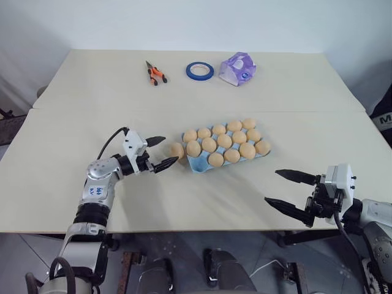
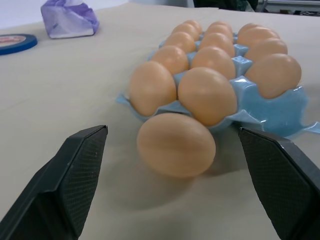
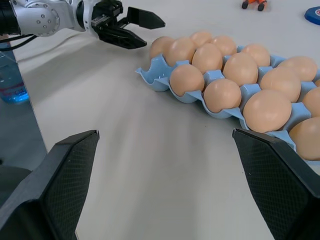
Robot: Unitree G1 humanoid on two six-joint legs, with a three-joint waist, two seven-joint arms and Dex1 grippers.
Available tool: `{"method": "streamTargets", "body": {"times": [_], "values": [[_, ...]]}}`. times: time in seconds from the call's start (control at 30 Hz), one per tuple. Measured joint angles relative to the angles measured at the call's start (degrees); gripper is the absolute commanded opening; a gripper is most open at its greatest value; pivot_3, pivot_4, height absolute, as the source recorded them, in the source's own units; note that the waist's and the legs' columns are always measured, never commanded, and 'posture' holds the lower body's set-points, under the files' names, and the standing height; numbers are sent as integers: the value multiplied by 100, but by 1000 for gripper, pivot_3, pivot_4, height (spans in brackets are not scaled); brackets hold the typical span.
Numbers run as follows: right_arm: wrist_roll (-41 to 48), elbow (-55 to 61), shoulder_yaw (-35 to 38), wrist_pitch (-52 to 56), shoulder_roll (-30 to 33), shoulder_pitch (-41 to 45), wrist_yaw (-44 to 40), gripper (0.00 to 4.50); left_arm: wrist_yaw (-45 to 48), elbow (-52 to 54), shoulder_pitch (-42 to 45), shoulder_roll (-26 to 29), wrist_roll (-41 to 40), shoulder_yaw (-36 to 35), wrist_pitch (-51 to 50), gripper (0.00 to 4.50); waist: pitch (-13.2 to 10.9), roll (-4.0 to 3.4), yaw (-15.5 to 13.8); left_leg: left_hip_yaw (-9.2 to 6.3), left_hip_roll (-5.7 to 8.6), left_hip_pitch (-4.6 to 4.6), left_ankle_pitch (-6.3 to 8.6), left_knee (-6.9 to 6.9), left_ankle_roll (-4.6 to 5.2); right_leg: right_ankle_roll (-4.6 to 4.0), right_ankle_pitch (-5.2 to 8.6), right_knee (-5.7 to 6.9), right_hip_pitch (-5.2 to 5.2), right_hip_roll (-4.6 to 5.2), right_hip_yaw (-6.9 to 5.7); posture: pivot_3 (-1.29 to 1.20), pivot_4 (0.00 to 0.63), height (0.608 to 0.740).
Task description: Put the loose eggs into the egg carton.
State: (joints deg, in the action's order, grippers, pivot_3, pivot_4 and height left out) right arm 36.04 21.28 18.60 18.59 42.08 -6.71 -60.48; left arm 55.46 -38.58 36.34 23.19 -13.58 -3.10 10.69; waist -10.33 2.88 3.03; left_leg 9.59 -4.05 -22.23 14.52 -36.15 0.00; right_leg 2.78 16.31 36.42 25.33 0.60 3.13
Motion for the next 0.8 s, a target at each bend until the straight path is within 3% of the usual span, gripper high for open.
{"method": "streamTargets", "body": {"times": [0.3, 0.4, 0.53, 0.8], "values": [[-9, 90, 0, 0, -21, -59, 158, 4500, -58, -1437, 787, -285, 444, 204, 597, 4473, 0, 1, 1, -1, 7, -5, 0, -3, 3, 5, -3, 0, 1, -2, 0, 0, 150, 740], [-11, 92, 0, 0, -21, -65, 203, 4500, -101, -1793, 963, -316, 592, 219, 767, 3857, 0, 1, 1, -1, 10, -4, 0, -3, 2, 5, -3, 0, 1, -2, 0, 0, 150, 740], [-12, 99, 0, 0, -21, -76, 239, 4500, -147, -2056, 1054, -399, 671, 203, 926, 2585, 0, 1, -3, -2, 10, -5, 1, -3, 3, 6, -3, 0, 1, -1, -1, 0, 150, 740], [-27, 107, 0, 0, -20, -81, 274, 4500, 192, -1734, 957, -303, 591, 156, 879, 2393, 0, 1, 8, -1, 9, -5, 1, -2, 3, 7, -4, 2, 1, -3, -2, 0, 150, 740]]}}
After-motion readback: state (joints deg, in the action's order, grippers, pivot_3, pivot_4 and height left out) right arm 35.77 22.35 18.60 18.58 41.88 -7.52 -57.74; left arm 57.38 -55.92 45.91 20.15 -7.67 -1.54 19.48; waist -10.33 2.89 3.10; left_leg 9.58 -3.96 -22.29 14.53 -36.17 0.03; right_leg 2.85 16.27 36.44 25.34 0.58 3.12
